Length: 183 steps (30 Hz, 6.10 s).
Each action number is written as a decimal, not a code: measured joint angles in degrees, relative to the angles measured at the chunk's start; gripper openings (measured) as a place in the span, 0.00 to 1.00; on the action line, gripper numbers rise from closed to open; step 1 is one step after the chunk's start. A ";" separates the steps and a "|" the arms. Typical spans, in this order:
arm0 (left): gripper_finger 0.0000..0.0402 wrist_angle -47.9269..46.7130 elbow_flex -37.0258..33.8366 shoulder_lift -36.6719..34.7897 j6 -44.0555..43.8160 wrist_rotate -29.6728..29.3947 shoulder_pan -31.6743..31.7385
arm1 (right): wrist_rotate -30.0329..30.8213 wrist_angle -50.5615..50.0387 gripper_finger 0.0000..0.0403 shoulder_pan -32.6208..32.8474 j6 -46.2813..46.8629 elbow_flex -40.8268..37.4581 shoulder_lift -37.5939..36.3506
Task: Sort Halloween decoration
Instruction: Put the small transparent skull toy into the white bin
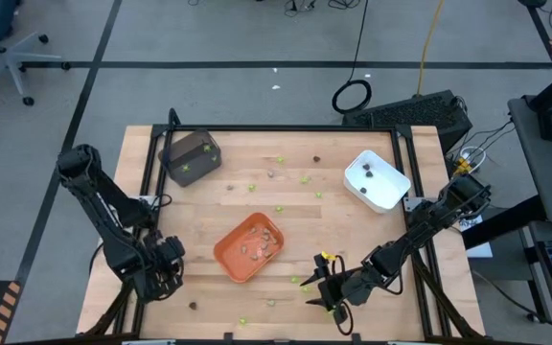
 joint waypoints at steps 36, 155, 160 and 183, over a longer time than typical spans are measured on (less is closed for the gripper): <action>0.40 5.05 0.22 16.76 -30.34 1.57 0.03 | 0.23 -0.63 0.52 -0.02 -1.11 0.00 0.00; 0.22 55.38 22.21 18.68 75.75 -3.64 31.18 | -14.93 25.59 0.16 -15.34 -74.64 0.00 0.00; 0.42 55.71 22.21 18.66 75.88 -4.66 31.24 | -14.97 25.31 0.15 -15.34 -70.99 0.00 0.00; 0.66 46.87 18.96 16.85 77.04 -40.67 21.25 | 9.95 10.15 0.15 -9.52 -51.80 0.00 -1.15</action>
